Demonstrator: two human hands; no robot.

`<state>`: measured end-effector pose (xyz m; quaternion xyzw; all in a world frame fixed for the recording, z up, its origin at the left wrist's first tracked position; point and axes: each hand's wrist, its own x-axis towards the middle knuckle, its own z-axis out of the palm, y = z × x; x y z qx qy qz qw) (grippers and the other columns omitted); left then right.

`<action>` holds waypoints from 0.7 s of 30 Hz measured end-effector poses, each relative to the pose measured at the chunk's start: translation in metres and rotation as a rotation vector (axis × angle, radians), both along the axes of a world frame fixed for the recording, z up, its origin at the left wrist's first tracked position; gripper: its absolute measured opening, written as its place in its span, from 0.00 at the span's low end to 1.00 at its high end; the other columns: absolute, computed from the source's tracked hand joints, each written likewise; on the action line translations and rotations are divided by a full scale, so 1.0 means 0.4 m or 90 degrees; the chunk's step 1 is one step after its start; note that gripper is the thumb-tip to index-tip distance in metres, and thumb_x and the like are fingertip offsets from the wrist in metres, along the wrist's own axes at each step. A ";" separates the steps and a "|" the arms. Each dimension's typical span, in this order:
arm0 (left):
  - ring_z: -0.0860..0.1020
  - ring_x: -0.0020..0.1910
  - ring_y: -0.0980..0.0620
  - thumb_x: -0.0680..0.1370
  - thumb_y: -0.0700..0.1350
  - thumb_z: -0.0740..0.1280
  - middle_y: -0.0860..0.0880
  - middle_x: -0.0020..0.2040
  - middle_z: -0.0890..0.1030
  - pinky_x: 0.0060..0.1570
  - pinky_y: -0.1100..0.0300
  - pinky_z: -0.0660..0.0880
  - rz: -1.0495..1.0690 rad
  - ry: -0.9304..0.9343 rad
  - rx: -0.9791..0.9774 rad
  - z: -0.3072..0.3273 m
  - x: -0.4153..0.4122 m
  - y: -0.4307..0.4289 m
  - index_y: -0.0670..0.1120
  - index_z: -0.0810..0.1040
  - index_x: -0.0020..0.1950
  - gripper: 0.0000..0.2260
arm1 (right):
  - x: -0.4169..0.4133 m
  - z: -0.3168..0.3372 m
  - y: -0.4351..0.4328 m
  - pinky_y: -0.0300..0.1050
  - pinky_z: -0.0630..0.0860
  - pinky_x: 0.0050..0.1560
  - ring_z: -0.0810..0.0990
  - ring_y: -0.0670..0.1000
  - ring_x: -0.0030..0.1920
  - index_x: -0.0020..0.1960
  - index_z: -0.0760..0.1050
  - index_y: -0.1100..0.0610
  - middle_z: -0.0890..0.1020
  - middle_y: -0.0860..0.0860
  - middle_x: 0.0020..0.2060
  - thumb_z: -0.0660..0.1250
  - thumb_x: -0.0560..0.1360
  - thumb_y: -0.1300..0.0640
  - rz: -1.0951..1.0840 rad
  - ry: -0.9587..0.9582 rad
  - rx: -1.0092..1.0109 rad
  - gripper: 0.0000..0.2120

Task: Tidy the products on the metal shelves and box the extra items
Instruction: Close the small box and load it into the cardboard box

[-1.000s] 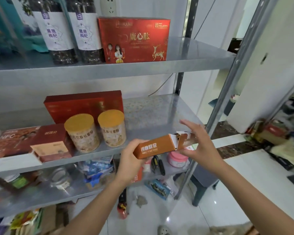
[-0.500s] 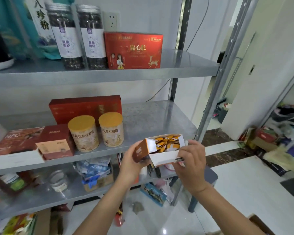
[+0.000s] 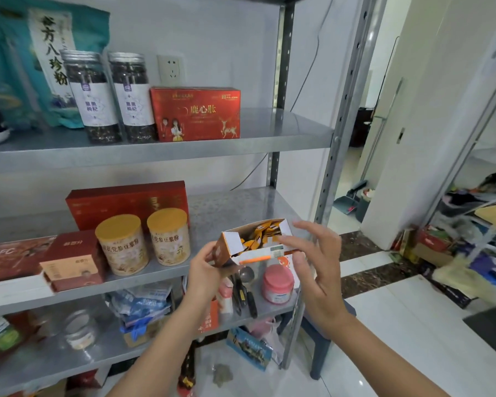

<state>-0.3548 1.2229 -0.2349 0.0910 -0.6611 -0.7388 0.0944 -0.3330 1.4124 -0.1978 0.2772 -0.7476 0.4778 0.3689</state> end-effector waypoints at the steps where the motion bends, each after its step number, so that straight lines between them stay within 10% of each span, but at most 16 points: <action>1: 0.80 0.53 0.43 0.71 0.24 0.69 0.42 0.53 0.83 0.46 0.53 0.82 0.015 0.007 0.011 0.007 -0.008 0.002 0.47 0.80 0.51 0.18 | 0.004 0.010 -0.001 0.40 0.59 0.68 0.65 0.48 0.68 0.52 0.82 0.47 0.71 0.40 0.63 0.58 0.78 0.52 0.008 -0.057 -0.042 0.13; 10: 0.81 0.30 0.47 0.81 0.43 0.57 0.49 0.31 0.83 0.23 0.65 0.75 0.012 0.006 0.266 0.053 -0.063 0.006 0.50 0.84 0.35 0.21 | 0.059 -0.007 -0.044 0.27 0.61 0.64 0.66 0.45 0.66 0.48 0.75 0.50 0.72 0.54 0.63 0.65 0.71 0.56 0.083 -0.079 -0.024 0.06; 15: 0.81 0.49 0.40 0.80 0.34 0.56 0.39 0.55 0.81 0.39 0.56 0.78 0.016 0.041 0.171 0.086 -0.077 0.000 0.45 0.80 0.54 0.14 | 0.059 0.000 -0.034 0.29 0.60 0.65 0.66 0.48 0.68 0.47 0.75 0.48 0.71 0.50 0.64 0.66 0.71 0.54 0.094 -0.124 -0.047 0.05; 21: 0.77 0.60 0.37 0.77 0.27 0.60 0.45 0.56 0.80 0.58 0.42 0.77 0.029 0.138 0.002 0.084 -0.070 -0.009 0.44 0.79 0.57 0.17 | 0.042 0.024 -0.016 0.33 0.61 0.67 0.66 0.43 0.66 0.46 0.77 0.46 0.68 0.45 0.62 0.65 0.73 0.49 0.099 -0.146 -0.051 0.04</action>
